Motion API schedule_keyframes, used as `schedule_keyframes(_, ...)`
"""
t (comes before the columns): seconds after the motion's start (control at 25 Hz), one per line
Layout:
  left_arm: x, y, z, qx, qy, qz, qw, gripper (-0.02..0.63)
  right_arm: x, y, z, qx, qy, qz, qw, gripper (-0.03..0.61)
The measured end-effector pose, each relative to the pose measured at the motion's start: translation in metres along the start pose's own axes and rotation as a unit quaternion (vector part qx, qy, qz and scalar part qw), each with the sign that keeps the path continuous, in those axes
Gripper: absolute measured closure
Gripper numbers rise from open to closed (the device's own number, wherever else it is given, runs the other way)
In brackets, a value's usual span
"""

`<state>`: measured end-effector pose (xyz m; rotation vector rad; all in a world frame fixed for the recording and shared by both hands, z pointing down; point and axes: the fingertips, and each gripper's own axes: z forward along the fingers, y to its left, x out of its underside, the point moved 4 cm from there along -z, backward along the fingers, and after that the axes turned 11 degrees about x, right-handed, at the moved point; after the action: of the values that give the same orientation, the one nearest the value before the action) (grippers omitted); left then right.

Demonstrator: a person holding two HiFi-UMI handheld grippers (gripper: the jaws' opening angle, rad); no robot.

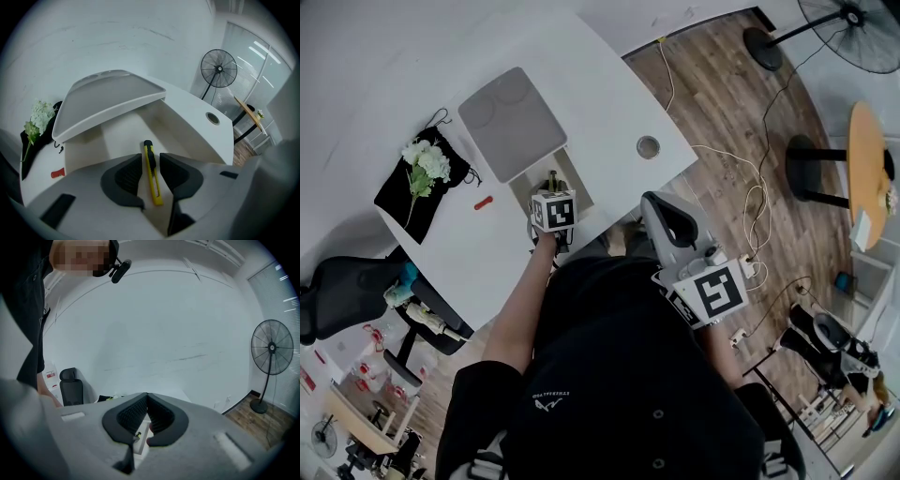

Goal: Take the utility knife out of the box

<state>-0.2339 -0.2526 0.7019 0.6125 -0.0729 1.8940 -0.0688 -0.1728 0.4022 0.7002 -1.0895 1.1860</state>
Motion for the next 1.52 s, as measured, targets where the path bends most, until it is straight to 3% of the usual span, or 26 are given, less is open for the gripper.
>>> schedule_keyframes(0.12,-0.001,-0.004,-0.001,0.005,0.004,0.014,0.9999,0.516,-0.002,0.0,0.0,-0.002,0.0,0.0,1.0,0.574)
schedule_keyframes(0.16,-0.001,-0.006,-0.001,0.009,0.005,0.016,0.9998,0.552,-0.003,0.001,0.0,-0.003,-0.001,-0.001,1.0,0.574)
schedule_keyframes(0.56,0.0,-0.005,-0.005,0.024,0.002,-0.005,0.9997,0.561,-0.001,0.0,0.001,-0.005,0.0,-0.002,1.0,0.574)
schedule_keyframes(1.04,-0.009,-0.004,-0.036,0.029,-0.062,-0.02,0.9975,0.561,-0.003,0.006,0.0,-0.027,-0.004,0.003,1.0,0.574)
schedule_keyframes(1.52,-0.028,-0.004,-0.081,0.02,-0.144,0.001,0.9894,0.561,0.002,0.01,-0.003,-0.045,-0.011,-0.006,0.999,0.574)
